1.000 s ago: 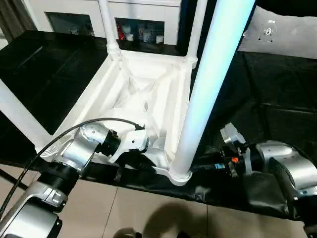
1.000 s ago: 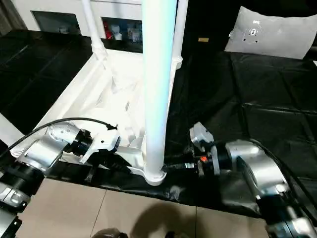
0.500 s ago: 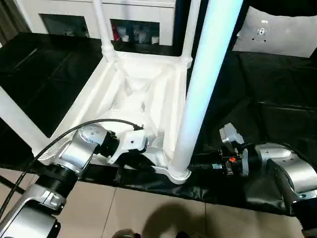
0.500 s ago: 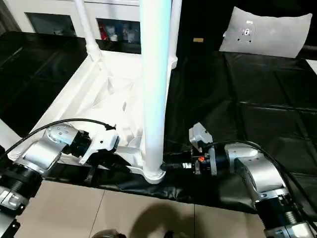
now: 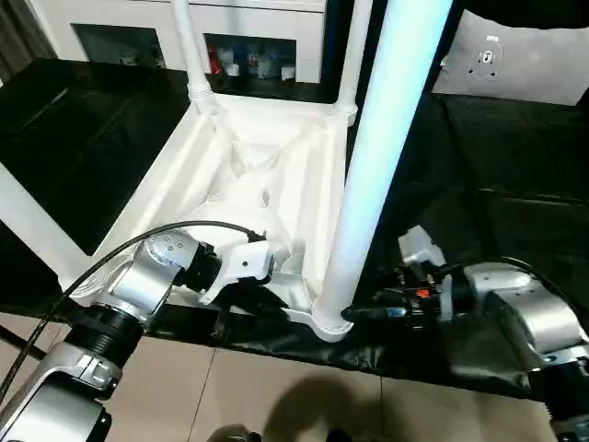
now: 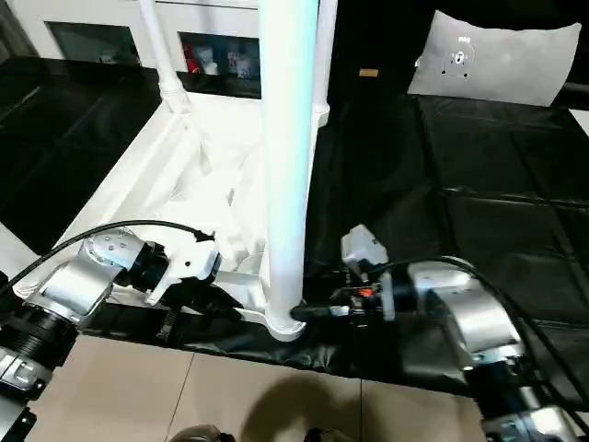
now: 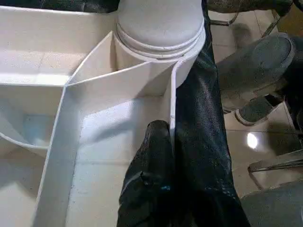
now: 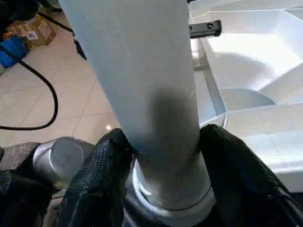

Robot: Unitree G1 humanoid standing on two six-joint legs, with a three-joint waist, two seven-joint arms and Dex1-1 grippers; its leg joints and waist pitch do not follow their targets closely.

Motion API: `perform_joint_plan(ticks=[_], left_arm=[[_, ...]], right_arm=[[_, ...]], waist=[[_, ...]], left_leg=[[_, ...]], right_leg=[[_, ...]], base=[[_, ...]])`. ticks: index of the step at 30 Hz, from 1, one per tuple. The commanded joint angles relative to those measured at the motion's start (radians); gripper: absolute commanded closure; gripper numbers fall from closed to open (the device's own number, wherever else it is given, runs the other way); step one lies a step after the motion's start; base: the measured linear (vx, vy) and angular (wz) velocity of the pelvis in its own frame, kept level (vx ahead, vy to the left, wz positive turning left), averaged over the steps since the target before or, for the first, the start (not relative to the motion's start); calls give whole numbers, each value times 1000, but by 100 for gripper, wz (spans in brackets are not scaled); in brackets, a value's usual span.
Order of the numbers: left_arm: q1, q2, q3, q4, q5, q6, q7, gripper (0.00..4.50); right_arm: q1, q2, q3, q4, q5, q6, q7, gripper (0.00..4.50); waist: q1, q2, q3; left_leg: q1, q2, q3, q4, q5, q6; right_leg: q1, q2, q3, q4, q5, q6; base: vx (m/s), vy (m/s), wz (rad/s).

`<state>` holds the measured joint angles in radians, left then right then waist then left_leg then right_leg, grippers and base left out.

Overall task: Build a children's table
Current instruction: Rotate leg to tighten

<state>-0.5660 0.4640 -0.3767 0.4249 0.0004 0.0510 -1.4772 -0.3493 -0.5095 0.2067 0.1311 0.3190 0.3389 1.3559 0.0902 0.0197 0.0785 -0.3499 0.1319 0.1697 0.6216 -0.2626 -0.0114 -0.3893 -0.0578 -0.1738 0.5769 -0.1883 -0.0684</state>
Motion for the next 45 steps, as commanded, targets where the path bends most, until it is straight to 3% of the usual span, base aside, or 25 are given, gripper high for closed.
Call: perform_joint_plan(ticks=[1,6,11,17,22,24,27,29,30,32,34,36,37,38,40,41,42,44,45], left_arm=[[-4,-16,-30,-22,-1,-6,-4,450],[-4,-12,-29,-19,0,-7,-4,450],[-5,-12,-28,-18,0,-7,-4,450],[-5,-10,-27,-19,-1,-3,-3,450],[5,-26,-11,-30,-15,33,27,450],[8,-45,3,-38,-16,62,73,450],[8,-78,23,-45,-7,114,157,450],[10,-96,30,-53,1,144,201,450],[12,-114,38,-56,1,163,231,450],[14,-130,44,-59,2,175,258,450],[13,-145,45,-57,10,179,286,450],[10,-160,51,-54,15,186,313,450],[8,-167,53,-54,17,193,328,450],[1,-180,58,-51,22,204,356,450],[-12,-202,66,-47,32,226,398,450],[-15,-210,68,-48,37,236,411,450],[-27,-233,76,-42,50,256,461,450],[-36,-251,81,-39,62,272,503,450],[-42,-263,86,-35,70,282,532,450]], right_arm=[[-16,12,19,2,10,-7,8,231],[-20,18,21,10,18,3,23,248],[-27,21,26,16,23,9,32,253],[-30,26,31,17,28,19,42,254],[3,28,30,-18,44,47,32,254],[32,49,18,-45,52,75,-18,254],[87,104,1,-83,37,79,-139,254],[120,131,-2,-104,28,82,-193,254],[142,145,2,-116,17,80,-222,254],[161,163,3,-124,1,74,-261,254],[175,192,0,-131,-13,78,-318,254],[184,225,-8,-136,-28,84,-380,254],[190,245,-13,-143,-36,94,-420,254],[192,275,-11,-148,-57,100,-474,254],[194,326,-5,-154,-89,111,-573,255],[193,344,-4,-156,-99,114,-610,255],[171,410,-14,-134,-129,128,-723,256],[151,465,-27,-114,-151,142,-815,256],[134,501,-40,-96,-165,147,-875,256]], waist=[[-6,-5,-46],[-8,-9,-42],[-8,-7,-42],[-8,-7,-39],[-9,-8,-34],[-8,-2,-27],[-9,-7,-22],[-17,-9,-8],[-22,-10,-1],[-34,-12,10],[-43,-11,12],[-52,-12,12],[-58,-12,11],[-64,-11,16],[-69,-10,16],[-71,-10,17],[-76,-17,19],[-85,-11,20],[-91,-11,16]], left_leg=[[0,142,-58,-83,18,124],[0,140,-57,-87,-11,110],[0,142,-58,-87,-3,110],[2,144,-59,-90,-20,98],[2,147,-60,-92,-20,96],[2,147,-60,-93,-24,94],[3,145,-60,-98,-60,79],[5,140,-62,-107,-122,52],[12,133,-63,-108,-168,41],[20,121,-62,-110,-210,29],[34,113,-58,-114,-213,31],[32,112,-59,-121,-194,38],[24,118,-65,-126,-192,44],[23,124,-69,-130,-209,42],[26,124,-70,-131,-222,24],[21,124,-72,-131,-222,20],[18,126,-72,-133,-219,25],[21,128,-74,-135,-214,14],[12,132,-78,-136,-201,11]], right_leg=[[59,-160,112,-70,-193,-106],[59,-160,113,-79,-249,-93],[58,-161,114,-74,-223,-105],[57,-160,114,-79,-256,-100],[56,-162,117,-76,-235,-114],[52,-163,119,-77,-237,-118],[53,-166,120,-88,-296,-108],[51,-167,119,-108,-419,-77],[49,-167,115,-123,-525,-50],[47,-163,105,-146,-646,1],[47,-158,95,-166,-678,40],[55,-156,90,-170,-653,54],[59,-156,91,-164,-611,52],[54,-158,92,-163,-608,46],[51,-163,94,-165,-620,36],[53,-165,95,-163,-616,32],[53,-167,99,-162,-603,27],[47,-167,102,-157,-576,-1],[55,-170,104,-147,-541,-14]], base=[[0,0,0],[0,0,0],[0,0,0],[0,0,0],[0,0,0],[0,0,0],[0,0,0],[0,0,0],[0,0,0],[0,0,0],[0,0,0],[0,0,0],[0,0,0],[0,0,0],[0,0,0],[0,0,0],[0,0,0],[0,0,0],[0,0,0]])
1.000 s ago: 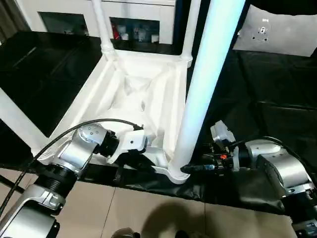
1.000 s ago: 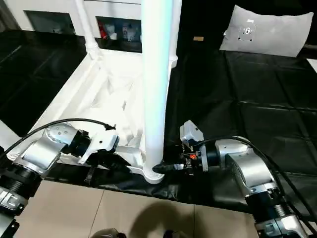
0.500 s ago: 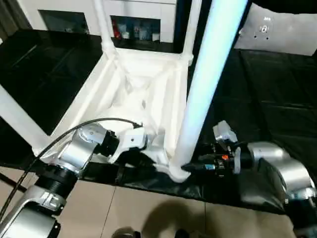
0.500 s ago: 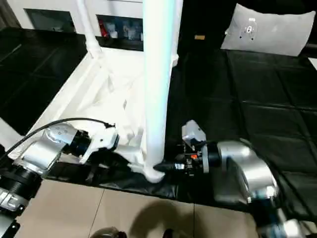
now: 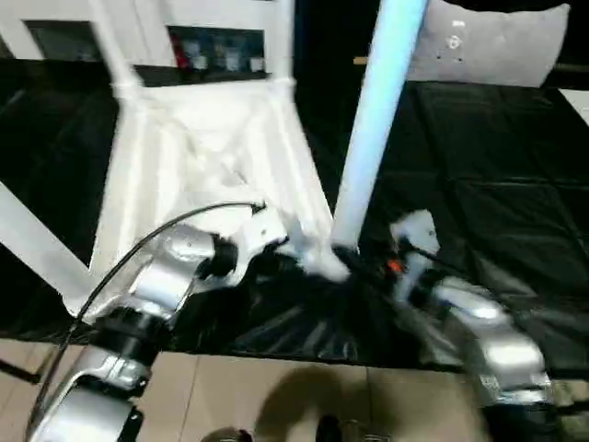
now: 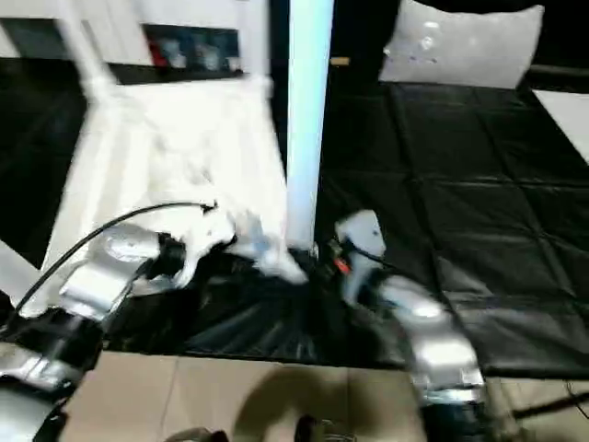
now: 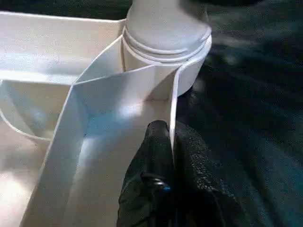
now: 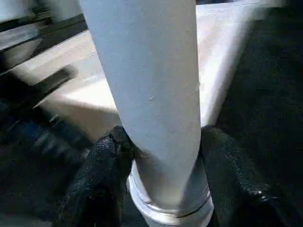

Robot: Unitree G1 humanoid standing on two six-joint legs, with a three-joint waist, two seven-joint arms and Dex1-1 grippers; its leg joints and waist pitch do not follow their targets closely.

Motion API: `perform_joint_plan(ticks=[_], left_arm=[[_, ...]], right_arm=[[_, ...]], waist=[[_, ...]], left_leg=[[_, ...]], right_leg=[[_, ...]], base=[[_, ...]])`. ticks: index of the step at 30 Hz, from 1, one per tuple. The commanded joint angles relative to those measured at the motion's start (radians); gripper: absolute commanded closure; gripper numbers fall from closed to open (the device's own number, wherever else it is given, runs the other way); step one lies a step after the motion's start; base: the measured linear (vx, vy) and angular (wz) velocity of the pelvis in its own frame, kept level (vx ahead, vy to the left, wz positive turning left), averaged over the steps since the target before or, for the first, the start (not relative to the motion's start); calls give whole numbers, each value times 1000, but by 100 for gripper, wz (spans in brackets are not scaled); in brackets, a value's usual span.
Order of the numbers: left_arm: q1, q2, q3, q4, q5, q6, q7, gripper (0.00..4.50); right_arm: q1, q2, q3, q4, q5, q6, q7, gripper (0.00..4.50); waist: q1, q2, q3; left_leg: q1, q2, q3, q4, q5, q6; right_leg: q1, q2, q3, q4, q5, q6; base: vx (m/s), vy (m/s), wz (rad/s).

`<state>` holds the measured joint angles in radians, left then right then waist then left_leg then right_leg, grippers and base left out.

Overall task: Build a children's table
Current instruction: Rotate leg to tighten

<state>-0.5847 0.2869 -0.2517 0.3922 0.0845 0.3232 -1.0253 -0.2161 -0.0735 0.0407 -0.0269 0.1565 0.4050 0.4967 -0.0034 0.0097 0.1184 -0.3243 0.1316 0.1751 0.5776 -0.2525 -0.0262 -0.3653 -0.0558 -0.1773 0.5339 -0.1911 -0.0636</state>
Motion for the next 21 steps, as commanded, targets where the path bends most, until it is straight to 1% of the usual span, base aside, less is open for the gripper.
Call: perform_joint_plan(ticks=[1,2,3,4,5,6,7,8,9,10,11,12,13,14,15,16,17,18,19,20,21], left_arm=[[-27,-94,-34,0,-9,15,99,450],[-32,-109,-33,-3,1,28,126,450],[-34,-121,-31,-7,6,39,147,450],[-35,-135,-28,-12,10,51,169,450],[-33,-148,-28,-25,9,68,180,450],[-29,-162,-28,-40,7,81,192,450],[-23,-169,-33,-57,5,90,193,450],[-18,-175,-35,-68,6,97,194,450],[-10,-173,-38,-78,9,96,189,450],[-6,-166,-42,-82,8,91,180,450],[-2,-157,-45,-85,8,89,171,450],[7,-134,-50,-92,8,72,146,450],[10,-127,-50,-93,7,70,140,450],[14,-116,-49,-97,5,67,130,450],[20,-98,-51,-101,3,60,113,450],[22,-90,-52,-101,3,53,105,450],[26,-74,-55,-101,2,42,89,450],[31,-58,-58,-104,1,30,69,450],[31,-58,-58,-104,1,30,69,450],[42,-25,-67,-110,-6,-7,16,450],[47,-9,-71,-114,-7,-17,-5,450]], right_arm=[[-9,88,118,73,-11,85,-55,256],[-28,132,103,88,-17,96,-116,257],[-38,162,94,95,-21,103,-155,257],[-48,195,84,101,-24,111,-197,257],[-54,217,85,102,-33,115,-226,257],[-58,225,97,101,-46,114,-237,257],[-58,228,105,99,-53,104,-239,257],[-58,233,110,97,-60,98,-245,257],[-45,225,99,84,-48,80,-232,222],[-35,216,93,76,-43,67,-223,201],[-26,199,89,68,-38,49,-204,187],[-5,155,82,48,-33,12,-158,187],[1,144,78,42,-28,10,-146,185],[9,127,70,32,-22,9,-129,177],[20,102,53,18,-9,2,-92,177],[23,90,47,13,-4,-1,-77,159],[29,63,35,4,6,-10,-43,149],[35,35,25,-5,19,-22,-5,140],[35,35,25,-5,19,-22,-5,140],[45,-31,12,-23,48,-35,87,130],[49,-65,11,-29,59,-34,131,108]], waist=[[1,0,-25],[-1,2,-28],[-1,5,-30],[-3,4,-31],[-3,6,-38],[-4,5,-38],[-3,10,-48],[-2,6,-54],[-2,6,-60],[1,10,-60],[1,7,-58],[5,9,-61],[10,7,-64],[13,9,-67],[14,7,-69],[13,6,-70],[12,5,-73],[12,5,-76],[12,5,-76],[15,5,-74],[18,6,-76]], left_leg=[[-13,133,-82,-91,-201,27],[-11,137,-80,-90,-178,29],[-17,136,-78,-88,-150,36],[-20,139,-77,-88,-132,39],[-15,142,-75,-85,-95,43],[-16,141,-71,-81,-57,49],[-19,139,-71,-76,-20,57],[-24,136,-67,-67,66,89],[-29,133,-67,-60,133,133],[-26,132,-65,-56,160,172],[-24,133,-64,-56,153,186],[-30,130,-63,-53,127,201],[-30,129,-61,-50,114,208],[-32,128,-61,-49,118,211],[-33,131,-64,-47,121,218],[-37,131,-67,-46,122,226],[-38,133,-69,-44,125,233],[-38,131,-67,-39,138,251],[-38,131,-67,-39,138,251],[-42,128,-67,-36,125,259],[-40,127,-65,-35,109,253]], right_leg=[[29,-173,110,-102,-514,-26],[26,-173,118,-94,-461,-47],[30,-175,120,-86,-404,-70],[32,-175,123,-79,-369,-80],[30,-173,126,-67,-298,-107],[31,-173,128,-58,-233,-130],[39,-173,128,-46,-177,-143],[41,-171,129,-25,-35,-166],[45,-170,128,-8,87,-184],[41,-170,128,-2,151,-193],[36,-168,129,-3,153,-195],[45,-171,128,-3,127,-192],[48,-170,129,-4,110,-184],[49,-168,129,-3,110,-181],[49,-165,127,1,114,-179],[51,-164,126,4,117,-176],[52,-164,126,7,122,-173],[48,-161,124,11,146,-173],[48,-161,124,11,146,-173],[48,-161,123,8,128,-165],[50,-158,121,4,100,-152]], base=[[0,0,0],[0,0,0],[0,0,0],[0,0,0],[0,0,0],[54,-13,4],[59,-19,2],[59,-19,2],[54,-22,0],[0,0,0],[0,0,0],[0,0,0],[0,0,0],[0,0,0],[0,0,0],[0,0,0],[0,0,0],[0,0,0],[0,0,0],[0,0,0],[0,0,0]])
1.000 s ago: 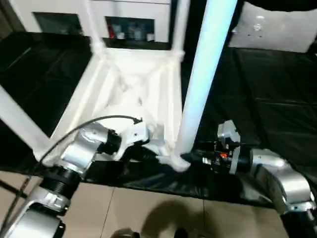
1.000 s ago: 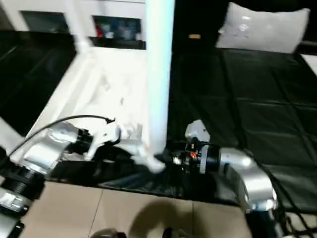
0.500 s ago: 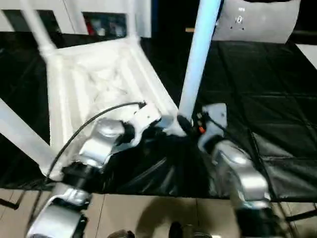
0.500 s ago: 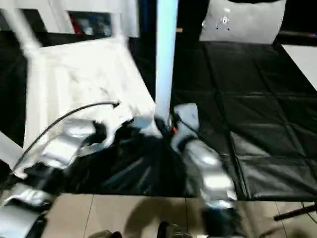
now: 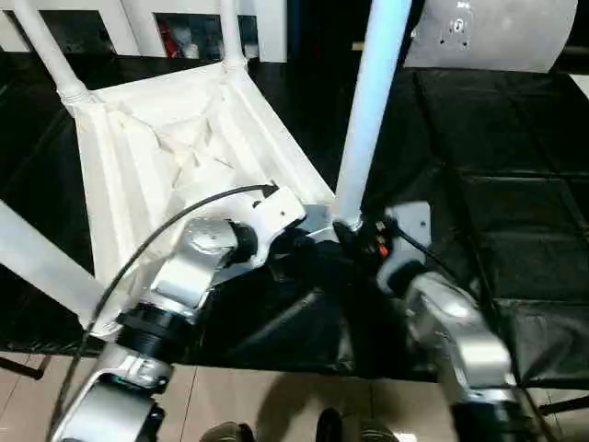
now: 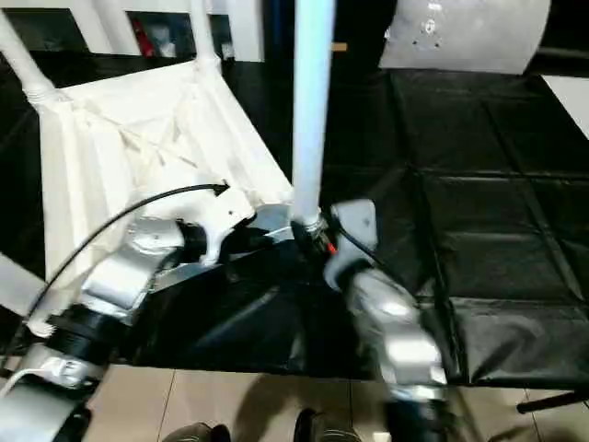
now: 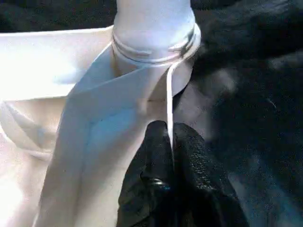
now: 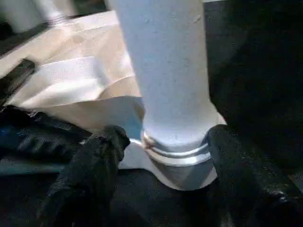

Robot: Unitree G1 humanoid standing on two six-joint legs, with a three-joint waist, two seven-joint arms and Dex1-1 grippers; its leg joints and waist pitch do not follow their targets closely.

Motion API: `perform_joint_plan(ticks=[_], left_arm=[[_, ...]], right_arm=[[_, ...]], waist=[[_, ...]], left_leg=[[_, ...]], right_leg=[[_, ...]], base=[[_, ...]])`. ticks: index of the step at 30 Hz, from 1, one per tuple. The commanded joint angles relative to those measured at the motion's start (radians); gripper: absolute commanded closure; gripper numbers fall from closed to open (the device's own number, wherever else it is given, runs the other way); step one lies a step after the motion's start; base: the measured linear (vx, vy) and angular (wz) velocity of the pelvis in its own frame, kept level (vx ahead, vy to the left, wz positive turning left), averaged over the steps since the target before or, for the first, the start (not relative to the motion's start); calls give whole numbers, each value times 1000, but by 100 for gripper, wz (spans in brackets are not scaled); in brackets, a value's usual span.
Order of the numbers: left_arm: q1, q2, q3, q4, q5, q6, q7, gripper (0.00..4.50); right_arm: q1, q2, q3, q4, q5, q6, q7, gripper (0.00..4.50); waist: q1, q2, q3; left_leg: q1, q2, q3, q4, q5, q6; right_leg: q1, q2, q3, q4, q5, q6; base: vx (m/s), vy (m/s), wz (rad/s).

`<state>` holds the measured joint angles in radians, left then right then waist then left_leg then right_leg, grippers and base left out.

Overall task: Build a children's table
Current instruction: Rotate leg to tighten

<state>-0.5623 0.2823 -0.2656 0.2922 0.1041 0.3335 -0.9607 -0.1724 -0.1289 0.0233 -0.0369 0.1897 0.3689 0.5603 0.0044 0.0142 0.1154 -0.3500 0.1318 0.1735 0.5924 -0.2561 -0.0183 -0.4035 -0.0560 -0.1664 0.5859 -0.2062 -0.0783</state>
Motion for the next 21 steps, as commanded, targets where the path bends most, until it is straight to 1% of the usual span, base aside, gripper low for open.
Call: perform_joint_plan(ticks=[1,2,3,4,5,6,7,8,10,11,12,13,14,16,17,18,19,20,21], left_arm=[[31,19,-69,-17,-25,-49,-105,450],[36,38,-79,-18,-24,-65,-134,450],[41,56,-84,-16,-28,-82,-165,450],[43,64,-86,-16,-32,-90,-178,450],[48,77,-87,-16,-45,-107,-211,450],[51,88,-90,-16,-57,-121,-238,450],[55,108,-94,-17,-73,-136,-283,450],[59,127,-99,-21,-91,-141,-330,450],[61,146,-104,-23,-108,-147,-380,450],[60,154,-108,-21,-114,-156,-402,450],[58,165,-114,-19,-117,-161,-425,450],[54,177,-123,-15,-119,-177,-453,450],[51,187,-131,-11,-120,-188,-476,450],[43,197,-143,-1,-117,-209,-507,450],[43,197,-143,-1,-117,-209,-507,450],[31,203,-155,15,-113,-241,-533,450],[24,205,-160,23,-112,-253,-541,450],[18,204,-163,30,-112,-259,-547,450],[11,202,-166,36,-112,-263,-552,450]], right_arm=[[8,-56,29,-17,35,-9,125,108],[9,-95,28,-15,46,-18,180,102],[6,-131,23,-12,60,-25,233,96],[4,-146,21,-10,67,-29,255,86],[-3,-166,13,-9,89,-24,296,75],[-10,-183,6,-7,108,-20,332,68],[-24,-215,0,-1,129,-20,390,63],[-39,-248,3,7,147,-16,448,55],[-54,-280,14,17,154,-22,504,26],[-61,-295,24,24,153,-38,525,24],[-69,-313,38,32,154,-47,559,24],[-81,-330,53,42,152,-62,595,24],[-92,-341,63,51,153,-68,624,24],[-114,-355,80,65,164,-60,681,24],[-114,-355,80,65,164,-60,681,24],[-141,-371,111,81,175,-49,751,24],[-153,-378,125,89,176,-49,778,42],[-163,-382,137,97,179,-40,797,52],[-174,-384,147,107,180,-31,815,52]], waist=[[11,1,-73],[15,3,-73],[18,4,-73],[19,2,-73],[23,0,-72],[31,0,-72],[34,-2,-72],[38,-5,-73],[45,-5,-71],[51,-3,-73],[56,-6,-75],[58,-6,-74],[61,-5,-76],[64,-7,-82],[65,-6,-82],[67,-7,-82],[69,-9,-82],[69,-9,-82],[75,-9,-82]], left_leg=[[-16,126,-64,-49,109,244],[-12,128,-65,-49,100,243],[-10,133,-67,-49,101,242],[-10,132,-66,-48,98,243],[-10,131,-64,-47,93,237],[-8,128,-62,-47,84,227],[-10,126,-62,-47,79,224],[-10,125,-60,-47,77,216],[-5,127,-60,-47,79,209],[-5,126,-59,-46,89,206],[-3,127,-59,-45,102,208],[-3,129,-60,-45,109,209],[-3,127,-60,-44,113,211],[-4,131,-61,-40,141,227],[-3,134,-63,-40,146,229],[-4,133,-63,-38,151,237],[-6,131,-61,-37,147,239],[-6,131,-61,-37,147,239],[-8,129,-59,-36,139,238]], right_leg=[[89,-156,110,-47,108,-131],[85,-153,109,-50,85,-124],[83,-153,109,-49,73,-125],[81,-151,109,-48,67,-126],[80,-154,110,-51,47,-129],[80,-153,111,-55,15,-131],[81,-153,110,-56,0,-131],[82,-152,111,-57,-24,-127],[78,-149,111,-59,-58,-121],[77,-149,110,-57,-62,-119],[75,-148,110,-53,-50,-121],[75,-149,111,-53,-44,-121],[74,-149,109,-52,-38,-122],[76,-148,107,-41,16,-128],[75,-148,107,-38,28,-131],[74,-148,105,-35,43,-136],[76,-149,106,-35,48,-135],[76,-149,106,-35,48,-135],[77,-149,105,-39,24,-124]], base=[[0,0,0],[0,0,0],[0,0,0],[0,0,0],[0,0,0],[0,0,0],[0,0,0],[0,0,0],[0,0,0],[0,0,0],[0,0,0],[0,0,0],[0,0,0],[0,0,0],[0,0,0],[0,0,0],[0,0,0],[0,0,0],[0,0,0]])
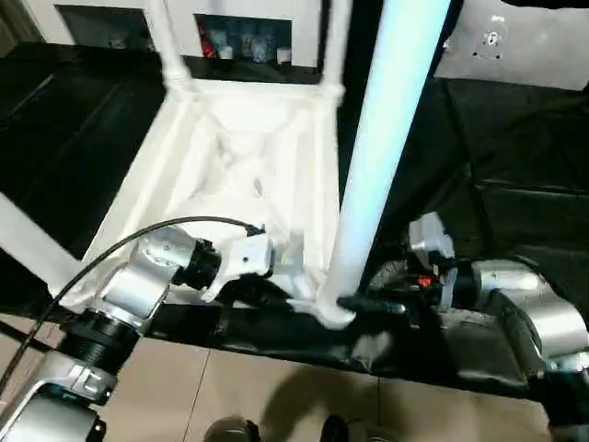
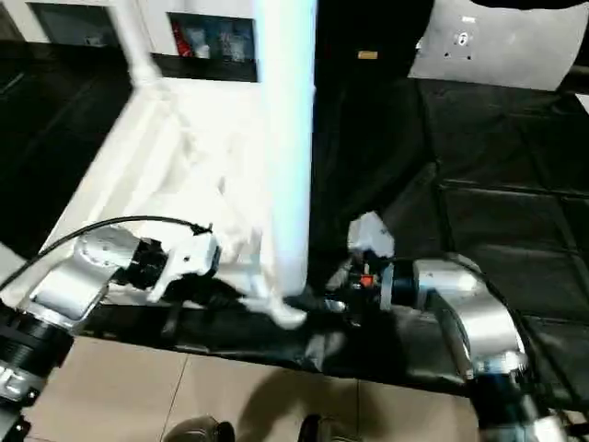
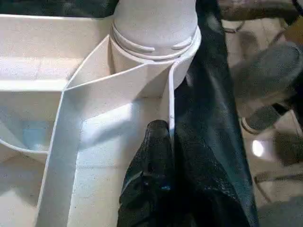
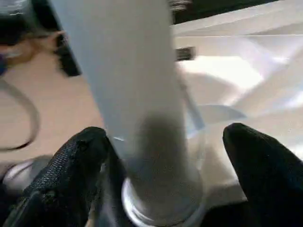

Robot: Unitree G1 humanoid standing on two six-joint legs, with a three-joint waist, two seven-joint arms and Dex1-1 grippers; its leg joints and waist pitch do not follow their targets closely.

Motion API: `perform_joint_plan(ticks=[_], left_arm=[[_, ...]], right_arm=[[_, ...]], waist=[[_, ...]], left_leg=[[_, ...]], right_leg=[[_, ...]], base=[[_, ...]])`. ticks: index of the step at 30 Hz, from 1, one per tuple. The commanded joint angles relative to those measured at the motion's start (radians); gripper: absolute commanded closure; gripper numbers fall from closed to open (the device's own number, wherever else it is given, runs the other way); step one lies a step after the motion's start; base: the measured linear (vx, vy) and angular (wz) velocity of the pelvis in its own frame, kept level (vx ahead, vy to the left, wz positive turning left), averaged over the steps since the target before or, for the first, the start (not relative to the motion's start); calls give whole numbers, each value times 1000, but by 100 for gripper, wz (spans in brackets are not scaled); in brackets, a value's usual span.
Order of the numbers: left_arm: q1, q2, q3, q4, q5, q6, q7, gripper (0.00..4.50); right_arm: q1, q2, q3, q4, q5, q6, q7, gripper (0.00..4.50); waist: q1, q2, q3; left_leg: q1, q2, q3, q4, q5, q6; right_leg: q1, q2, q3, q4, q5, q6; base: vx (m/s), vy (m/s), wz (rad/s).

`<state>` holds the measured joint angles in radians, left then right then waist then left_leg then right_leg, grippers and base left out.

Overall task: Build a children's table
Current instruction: Rotate leg to tighten

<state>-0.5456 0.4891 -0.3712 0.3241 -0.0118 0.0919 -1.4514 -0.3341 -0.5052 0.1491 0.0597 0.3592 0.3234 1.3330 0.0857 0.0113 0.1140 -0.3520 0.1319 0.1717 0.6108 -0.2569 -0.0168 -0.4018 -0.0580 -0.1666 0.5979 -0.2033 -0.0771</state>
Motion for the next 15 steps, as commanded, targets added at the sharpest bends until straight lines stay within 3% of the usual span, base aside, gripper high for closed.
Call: perform_joint_plan(ticks=[1,5,10,15], left_arm=[[-12,-7,-62,10,4,-26,-64,450],[-25,-13,-65,19,7,-32,-70,450],[-36,-18,-68,34,7,-45,-77,450],[-41,-18,-71,47,4,-56,-76,450]], right_arm=[[-23,-9,31,23,10,19,55,60],[-50,-11,56,62,2,21,87,78],[-93,-12,83,131,-11,15,136,130],[-113,-17,97,145,-3,30,167,174]], waist=[[-3,-8,-81],[5,-6,-82],[4,-7,-80],[5,-9,-79]], left_leg=[[-5,128,-57,-54,137,233],[-2,135,-60,-55,140,214],[-4,133,-60,-54,133,204],[-7,129,-59,-54,127,198]], right_leg=[[75,-147,105,-53,12,-121],[72,-147,105,-53,-19,-121],[73,-147,105,-52,-19,-133],[75,-146,105,-55,-43,-123]], base=[[0,0,0],[0,0,0],[0,0,0],[0,0,0]])
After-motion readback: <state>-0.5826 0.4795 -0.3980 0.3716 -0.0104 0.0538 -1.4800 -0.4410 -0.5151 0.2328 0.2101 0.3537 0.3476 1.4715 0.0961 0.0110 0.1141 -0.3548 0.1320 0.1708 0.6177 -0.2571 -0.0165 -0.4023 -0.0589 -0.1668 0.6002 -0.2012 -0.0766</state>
